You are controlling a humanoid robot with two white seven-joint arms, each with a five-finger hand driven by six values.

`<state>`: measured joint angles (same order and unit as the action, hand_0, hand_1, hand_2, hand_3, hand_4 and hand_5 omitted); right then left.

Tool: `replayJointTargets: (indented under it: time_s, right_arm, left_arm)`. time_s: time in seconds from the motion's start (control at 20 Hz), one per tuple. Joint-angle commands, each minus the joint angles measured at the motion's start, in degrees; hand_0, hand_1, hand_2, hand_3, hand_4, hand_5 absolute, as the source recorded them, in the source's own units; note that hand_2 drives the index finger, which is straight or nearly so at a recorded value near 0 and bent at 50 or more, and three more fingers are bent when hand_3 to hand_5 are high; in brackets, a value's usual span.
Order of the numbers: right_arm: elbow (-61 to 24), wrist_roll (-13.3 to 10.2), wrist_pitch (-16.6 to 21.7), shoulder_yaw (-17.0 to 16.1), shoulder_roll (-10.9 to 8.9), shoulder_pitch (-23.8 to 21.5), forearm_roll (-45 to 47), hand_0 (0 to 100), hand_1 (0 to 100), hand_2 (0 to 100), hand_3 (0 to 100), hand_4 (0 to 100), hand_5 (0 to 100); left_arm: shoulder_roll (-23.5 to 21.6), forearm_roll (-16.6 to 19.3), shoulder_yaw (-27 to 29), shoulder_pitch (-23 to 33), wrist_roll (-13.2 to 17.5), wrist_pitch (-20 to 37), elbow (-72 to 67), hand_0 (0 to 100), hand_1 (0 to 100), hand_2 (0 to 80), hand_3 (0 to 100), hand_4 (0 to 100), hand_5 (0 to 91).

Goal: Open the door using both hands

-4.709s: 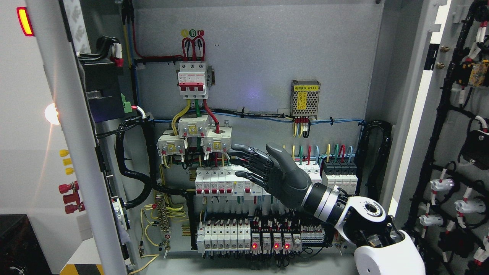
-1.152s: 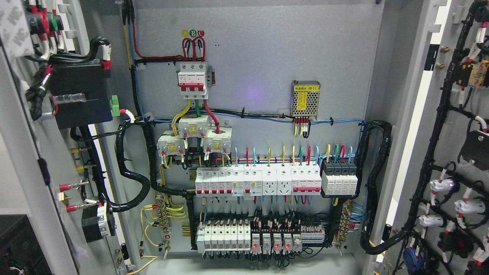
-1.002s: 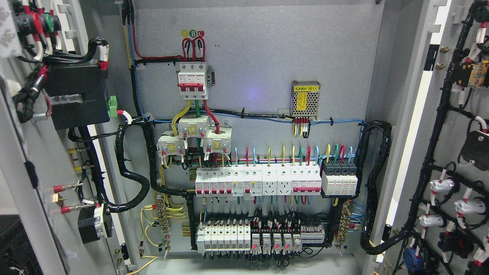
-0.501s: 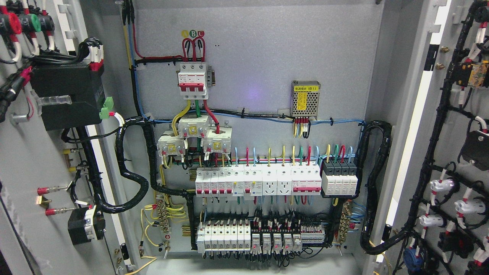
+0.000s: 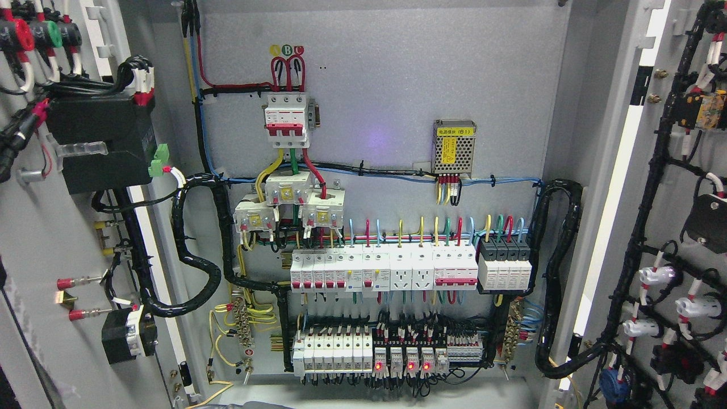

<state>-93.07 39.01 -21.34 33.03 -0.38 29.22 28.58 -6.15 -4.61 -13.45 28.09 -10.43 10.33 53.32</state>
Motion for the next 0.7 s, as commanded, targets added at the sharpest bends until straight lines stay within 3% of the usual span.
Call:
replayJointTargets:
  time_s: [0.0, 0.1, 0.25, 0.4, 0.65]
  right_arm:
    - [-5.27, -0.16, 0.69, -9.73, -8.93, -5.29, -0.01, 19, 0, 0, 0, 0, 0]
    - [-7.73, -0.34, 2.53, -10.7, -10.78, -7.93, -0.01, 19, 0, 0, 0, 0, 0]
    - [-12.12, -0.6, 5.78, -12.02, -12.54, -12.41, -0.19, 19, 0, 0, 0, 0, 0]
    - [-16.61, -3.14, 6.05, -14.03, -13.77, -16.9, -0.27, 19, 0, 0, 0, 0, 0]
    - [-23.2, -9.2, 6.14, -17.64, -14.3, -23.32, -0.19, 19, 0, 0, 0, 0, 0]
  left_arm:
    - [-7.2, -5.48, -7.8, 0.91, -0.03, 0.04, 21.81, 0, 0, 0.0, 0, 0, 0.0]
    - [-8.35, -7.6, -9.48, 0.82, -0.03, 0.04, 24.72, 0, 0, 0.0, 0, 0, 0.0]
    - [-8.97, -7.69, -11.32, 0.47, -0.03, -0.04, 28.06, 0, 0, 0.0, 0, 0, 0.0]
    - [-12.04, -7.6, -14.66, 0.12, -0.03, -0.04, 31.92, 0, 0, 0.0, 0, 0, 0.0]
    - [-14.86, -7.69, -15.2, 0.12, 0.58, -0.04, 39.75, 0, 0, 0.0, 0, 0, 0.0]
